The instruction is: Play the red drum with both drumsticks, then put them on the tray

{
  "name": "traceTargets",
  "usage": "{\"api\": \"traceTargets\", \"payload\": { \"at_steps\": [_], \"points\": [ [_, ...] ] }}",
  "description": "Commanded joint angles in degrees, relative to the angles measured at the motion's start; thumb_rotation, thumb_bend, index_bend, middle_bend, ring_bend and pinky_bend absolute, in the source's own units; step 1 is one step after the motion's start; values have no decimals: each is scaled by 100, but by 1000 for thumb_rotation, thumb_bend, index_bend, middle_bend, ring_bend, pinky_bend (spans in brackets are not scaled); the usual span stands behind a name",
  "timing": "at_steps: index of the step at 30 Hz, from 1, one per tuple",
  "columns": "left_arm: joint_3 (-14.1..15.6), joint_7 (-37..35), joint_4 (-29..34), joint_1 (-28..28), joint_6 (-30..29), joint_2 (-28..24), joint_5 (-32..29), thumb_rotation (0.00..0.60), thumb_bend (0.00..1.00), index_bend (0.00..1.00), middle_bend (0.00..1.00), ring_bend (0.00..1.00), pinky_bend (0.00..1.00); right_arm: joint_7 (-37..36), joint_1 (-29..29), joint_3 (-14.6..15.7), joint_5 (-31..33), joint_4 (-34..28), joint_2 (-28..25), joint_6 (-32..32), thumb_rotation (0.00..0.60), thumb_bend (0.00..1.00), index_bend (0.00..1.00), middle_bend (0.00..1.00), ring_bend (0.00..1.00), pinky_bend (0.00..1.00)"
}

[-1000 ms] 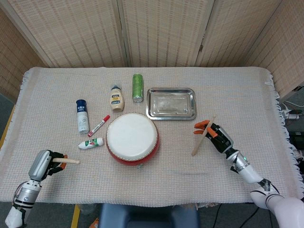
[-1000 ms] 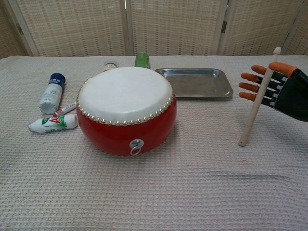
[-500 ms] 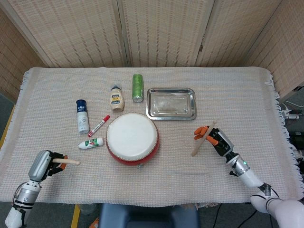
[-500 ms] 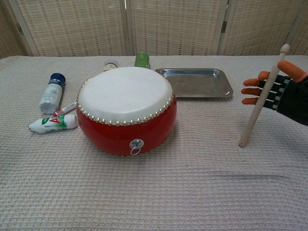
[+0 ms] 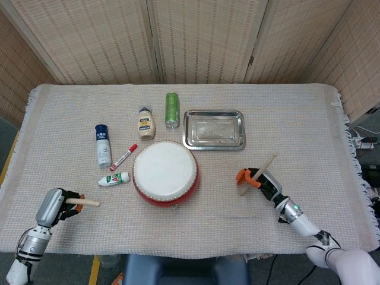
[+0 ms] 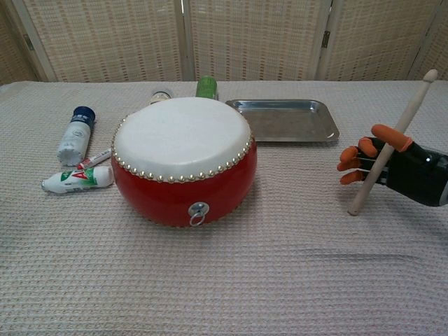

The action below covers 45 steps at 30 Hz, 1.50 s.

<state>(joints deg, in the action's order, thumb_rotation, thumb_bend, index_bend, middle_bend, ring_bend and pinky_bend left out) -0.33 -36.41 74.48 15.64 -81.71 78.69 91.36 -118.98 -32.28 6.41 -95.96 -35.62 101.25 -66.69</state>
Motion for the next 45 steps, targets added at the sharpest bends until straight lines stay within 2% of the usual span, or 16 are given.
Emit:
{"api": "traceTargets", "payload": {
  "at_steps": [1, 8, 12, 16, 21, 22, 24, 26, 27, 29, 31, 35, 40, 45],
  "points": [
    [2, -10, -17, -4, -3, 7, -1, 600, 590, 1000, 1000, 1000, 1000, 56, -19, 39, -17, 14, 38, 41, 410, 40, 715, 496, 398, 444],
    [9, -71, -69, -15, -4, 30, -7, 600, 590, 1000, 1000, 1000, 1000, 231, -61, 108, -47, 38, 134, 110, 437, 40, 749, 532, 415, 463],
    [12, -104, -109, -23, -5, 46, -14, 600, 590, 1000, 1000, 1000, 1000, 353, -64, 115, -25, 31, 183, 140, 459, 40, 809, 577, 453, 500],
    [15, -138, -149, -31, -12, 65, -14, 600, 589, 1000, 1000, 1000, 1000, 529, -88, 103, -1, 13, 227, 187, 502, 39, 915, 662, 533, 553],
    [24, -192, -211, -42, -37, 93, 3, 600, 590, 1000, 1000, 1000, 1000, 875, -136, 56, 47, -63, 309, 267, 518, 40, 1000, 775, 651, 605],
    [26, -209, -221, -43, -38, 97, 4, 600, 590, 1000, 1000, 1000, 1000, 963, -144, 39, 60, -75, 327, 272, 552, 52, 1000, 811, 693, 635],
    [29, -232, -256, -48, -44, 108, 6, 600, 588, 1000, 1000, 1000, 1000, 1169, -164, -18, 90, -107, 360, 244, 596, 138, 1000, 869, 766, 700],
    [30, -260, -280, -50, -44, 119, 3, 600, 587, 1000, 1000, 1000, 1000, 1360, -180, -87, 136, -139, 385, 225, 600, 338, 1000, 944, 862, 811],
    [29, -270, -296, -52, -44, 125, 1, 600, 587, 1000, 1000, 1000, 1000, 1469, -194, -127, 158, -174, 391, 206, 600, 403, 1000, 965, 893, 849],
    [28, -288, -315, -53, -49, 135, 2, 600, 587, 1000, 1000, 1000, 1000, 1673, -211, -196, 205, -219, 404, 192, 600, 596, 1000, 999, 976, 961],
    [26, -312, -342, -53, -51, 146, 0, 600, 582, 1000, 1000, 1000, 1000, 1905, -238, -240, 224, -272, 405, 184, 600, 706, 1000, 1000, 1000, 999],
    [18, -315, -384, -37, -39, 149, 3, 600, 574, 1000, 1000, 1000, 1000, 2418, -358, -175, 115, -400, 285, 268, 600, 807, 1000, 1000, 1000, 1000],
    [10, -327, -429, -15, -24, 151, 9, 600, 573, 1000, 1000, 1000, 1000, 3631, -534, -197, 129, -880, -53, 559, 600, 861, 1000, 1000, 1000, 1000],
    [22, -221, -426, 44, -32, 89, 107, 600, 573, 1000, 1000, 1000, 1000, 4900, -809, -186, 79, -1936, -968, 884, 600, 871, 1000, 1000, 1000, 1000]
  ]
}}
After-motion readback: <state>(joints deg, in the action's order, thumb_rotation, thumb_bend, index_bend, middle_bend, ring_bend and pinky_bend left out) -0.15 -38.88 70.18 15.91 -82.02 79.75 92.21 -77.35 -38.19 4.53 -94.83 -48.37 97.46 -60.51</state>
